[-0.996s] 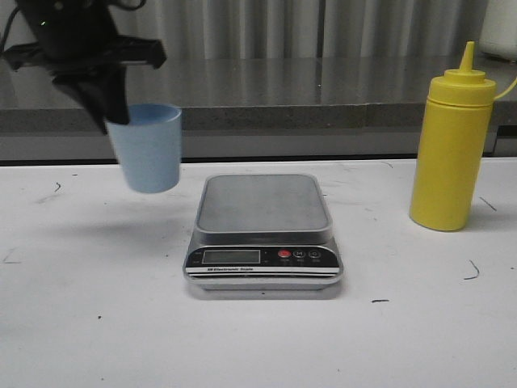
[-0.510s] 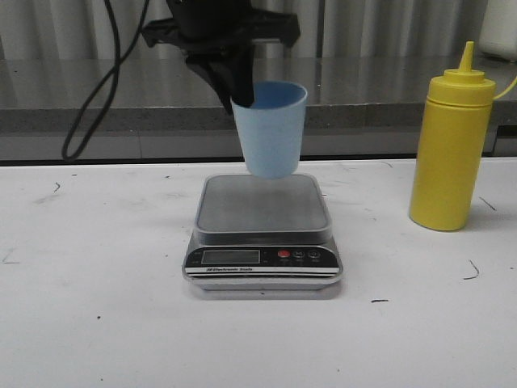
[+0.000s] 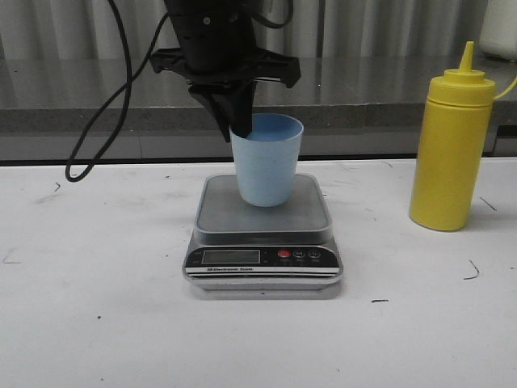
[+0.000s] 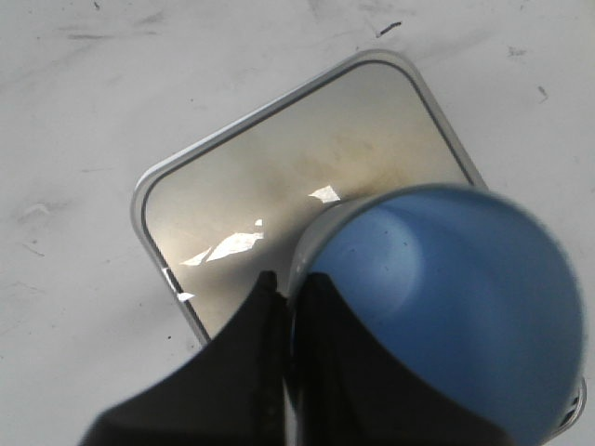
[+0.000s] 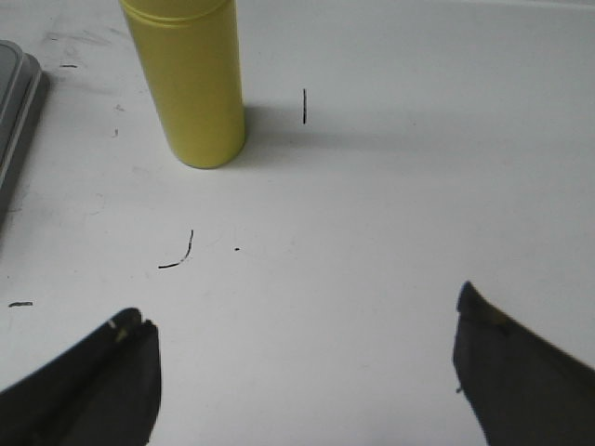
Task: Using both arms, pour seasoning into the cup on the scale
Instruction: 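Lift the blue cup with the left gripper and carry it over the scale, then set the blue cup on the scale and open the left gripper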
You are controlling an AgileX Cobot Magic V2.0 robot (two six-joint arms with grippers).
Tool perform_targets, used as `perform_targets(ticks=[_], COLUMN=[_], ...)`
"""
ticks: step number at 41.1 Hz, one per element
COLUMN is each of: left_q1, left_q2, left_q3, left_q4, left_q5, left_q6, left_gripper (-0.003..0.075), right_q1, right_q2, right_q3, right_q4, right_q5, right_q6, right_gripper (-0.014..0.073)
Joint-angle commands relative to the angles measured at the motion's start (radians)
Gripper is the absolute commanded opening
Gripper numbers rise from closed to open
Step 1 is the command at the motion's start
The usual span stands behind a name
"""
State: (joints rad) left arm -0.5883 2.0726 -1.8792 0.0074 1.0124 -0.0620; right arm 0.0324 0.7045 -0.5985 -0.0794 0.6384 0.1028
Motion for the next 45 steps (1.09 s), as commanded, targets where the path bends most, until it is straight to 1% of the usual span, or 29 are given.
perform_targets(ticks=[1, 9, 12, 14, 15, 20, 22, 24, 30, 36, 41, 45], left_q1=[0.011, 0.022, 0.022, 0.020, 0.020, 0.020, 0.018, 0.018, 0.016, 0.016, 0.016, 0.016], left_q2=[-0.052, -0.044, -0.044, -0.044, -0.044, -0.044, -0.046, -0.056, -0.116, -0.222, -0.349, -0.453], left_q3=[-0.036, -0.036, -0.036, -0.036, -0.036, -0.036, -0.036, -0.036, -0.036, -0.005, 0.088, 0.204], left_q4=[0.004, 0.005, 0.003, -0.007, -0.007, -0.007, -0.007, -0.007, -0.007, -0.007, 0.009, 0.023], left_q5=[-0.033, -0.015, -0.015, -0.022, -0.024, -0.029, -0.029, -0.029, -0.025, -0.033, -0.087, -0.138], left_q6=[-0.012, -0.036, -0.036, -0.036, -0.036, -0.036, -0.034, -0.032, -0.030, -0.030, -0.030, -0.030], left_gripper=[-0.0020, -0.0017, 0.0022, 0.0093, 0.0116, 0.0335, 0.0386, 0.0412, 0.0406, 0.0406, 0.0406, 0.0406], right_q1=[0.004, 0.004, 0.004, 0.004, 0.004, 0.004, 0.004, 0.004, 0.004, 0.004, 0.004, 0.004], right_q2=[0.004, 0.004, 0.004, 0.004, 0.004, 0.004, 0.004, 0.004, 0.004, 0.004, 0.004, 0.004], right_q3=[-0.034, -0.034, -0.034, -0.034, -0.034, -0.034, -0.034, -0.034, -0.034, -0.034, -0.034, -0.034], right_q4=[-0.018, -0.018, -0.018, -0.018, -0.018, -0.018, -0.018, -0.018, -0.018, -0.018, -0.018, -0.018], right_q5=[-0.057, -0.057, -0.057, -0.057, -0.057, -0.057, -0.057, -0.057, -0.057, -0.057, -0.057, -0.057], right_q6=[-0.009, -0.009, -0.009, -0.009, -0.009, -0.009, -0.009, -0.009, -0.009, -0.009, -0.009, -0.009], right_gripper=[0.0654, 0.0654, 0.0654, 0.0654, 0.0654, 0.0654, 0.0654, 0.0654, 0.0654, 0.0654, 0.0654, 0.0654])
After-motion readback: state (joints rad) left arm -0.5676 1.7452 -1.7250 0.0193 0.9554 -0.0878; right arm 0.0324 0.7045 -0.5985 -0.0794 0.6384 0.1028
